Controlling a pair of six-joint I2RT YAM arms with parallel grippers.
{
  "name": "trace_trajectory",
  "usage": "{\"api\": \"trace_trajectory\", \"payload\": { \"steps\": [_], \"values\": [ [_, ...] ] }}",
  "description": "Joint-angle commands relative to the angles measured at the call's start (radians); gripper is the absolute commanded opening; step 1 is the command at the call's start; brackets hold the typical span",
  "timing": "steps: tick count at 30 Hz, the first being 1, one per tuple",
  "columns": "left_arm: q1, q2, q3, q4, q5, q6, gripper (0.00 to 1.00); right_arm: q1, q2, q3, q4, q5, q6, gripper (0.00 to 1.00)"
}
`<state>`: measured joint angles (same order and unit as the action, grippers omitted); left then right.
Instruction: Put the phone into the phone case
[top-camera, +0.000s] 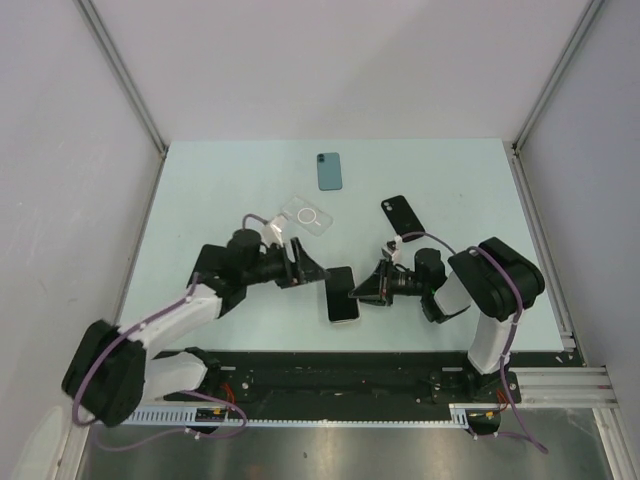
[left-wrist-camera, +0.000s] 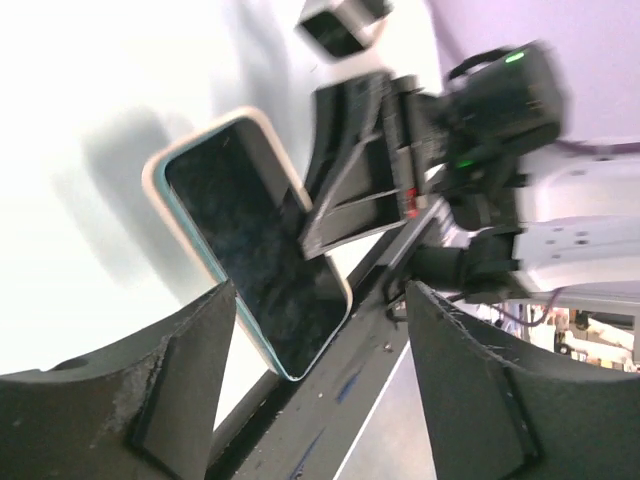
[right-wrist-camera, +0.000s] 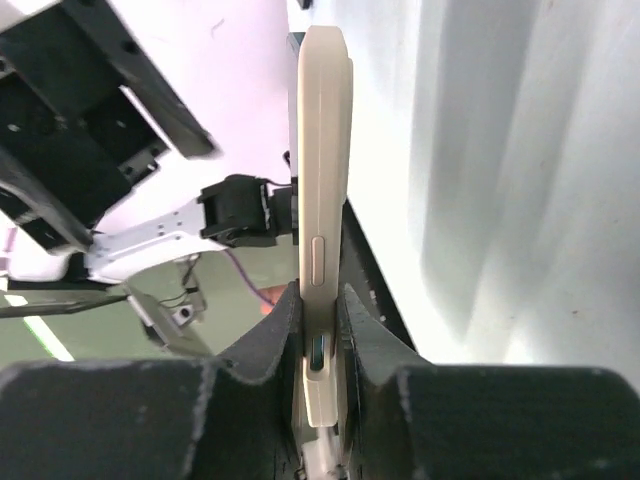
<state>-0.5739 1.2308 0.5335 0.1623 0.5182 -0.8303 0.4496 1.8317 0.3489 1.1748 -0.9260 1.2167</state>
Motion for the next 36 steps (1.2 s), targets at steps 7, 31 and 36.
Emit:
{"api": "trace_trajectory", "payload": {
  "steps": [7,31,36],
  "values": [
    [0.193,-0.353,-0.032,0.035,0.219,-0.021,0.76,0.015,-0.129,0.107,0.422,-0.135,0.265,0.00],
    [0.216,-0.281,-0.170,0.480,0.306,-0.253,0.66,0.153,-0.299,0.170,0.424,-0.056,0.388,0.02],
    [0.217,-0.272,-0.175,0.487,0.309,-0.260,0.42,0.159,-0.292,0.170,0.424,-0.059,0.389,0.04]
  ]
}}
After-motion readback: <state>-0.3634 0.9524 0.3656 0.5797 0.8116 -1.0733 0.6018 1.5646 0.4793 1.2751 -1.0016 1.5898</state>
